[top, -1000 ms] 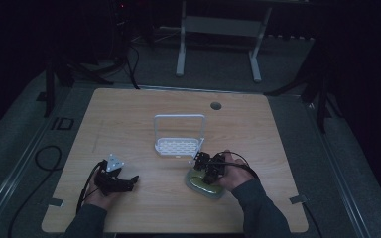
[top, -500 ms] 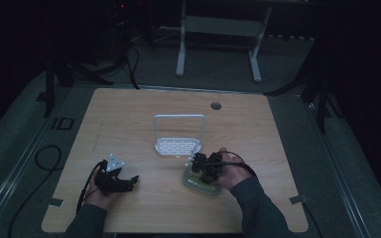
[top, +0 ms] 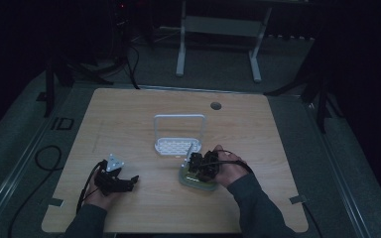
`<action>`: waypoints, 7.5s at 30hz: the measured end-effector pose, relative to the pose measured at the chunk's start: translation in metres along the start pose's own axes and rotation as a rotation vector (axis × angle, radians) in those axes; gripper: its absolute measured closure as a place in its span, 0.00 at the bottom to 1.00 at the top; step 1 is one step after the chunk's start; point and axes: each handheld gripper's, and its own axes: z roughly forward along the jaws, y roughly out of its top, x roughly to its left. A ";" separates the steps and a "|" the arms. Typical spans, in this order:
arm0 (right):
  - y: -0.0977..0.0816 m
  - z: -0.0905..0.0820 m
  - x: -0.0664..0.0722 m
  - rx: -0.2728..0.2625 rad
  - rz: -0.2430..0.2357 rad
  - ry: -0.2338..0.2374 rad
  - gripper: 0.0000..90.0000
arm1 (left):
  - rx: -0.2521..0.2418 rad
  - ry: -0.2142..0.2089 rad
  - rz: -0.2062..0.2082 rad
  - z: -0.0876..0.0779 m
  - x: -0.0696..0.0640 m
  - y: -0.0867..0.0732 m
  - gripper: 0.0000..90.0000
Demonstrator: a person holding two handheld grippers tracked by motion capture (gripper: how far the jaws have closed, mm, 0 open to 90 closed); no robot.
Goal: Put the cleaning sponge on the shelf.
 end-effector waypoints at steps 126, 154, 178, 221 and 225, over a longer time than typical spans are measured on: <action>0.061 0.011 -0.041 -0.121 -0.303 -0.259 0.80 | 0.001 -0.001 0.003 0.000 0.000 0.000 0.15; 0.067 0.025 -0.042 -0.110 -0.314 -0.309 0.80 | 0.001 0.000 0.005 0.000 0.000 0.000 0.15; 0.069 0.030 -0.043 -0.102 -0.311 -0.370 0.79 | 0.001 0.000 0.005 0.000 0.000 0.000 0.15; 0.061 0.002 -0.040 -0.211 -0.167 -0.262 0.60 | 0.001 0.000 0.003 0.001 0.000 0.001 0.15; 0.060 0.000 -0.039 -0.227 -0.152 -0.225 0.60 | 0.000 0.000 0.002 0.001 0.000 0.001 0.15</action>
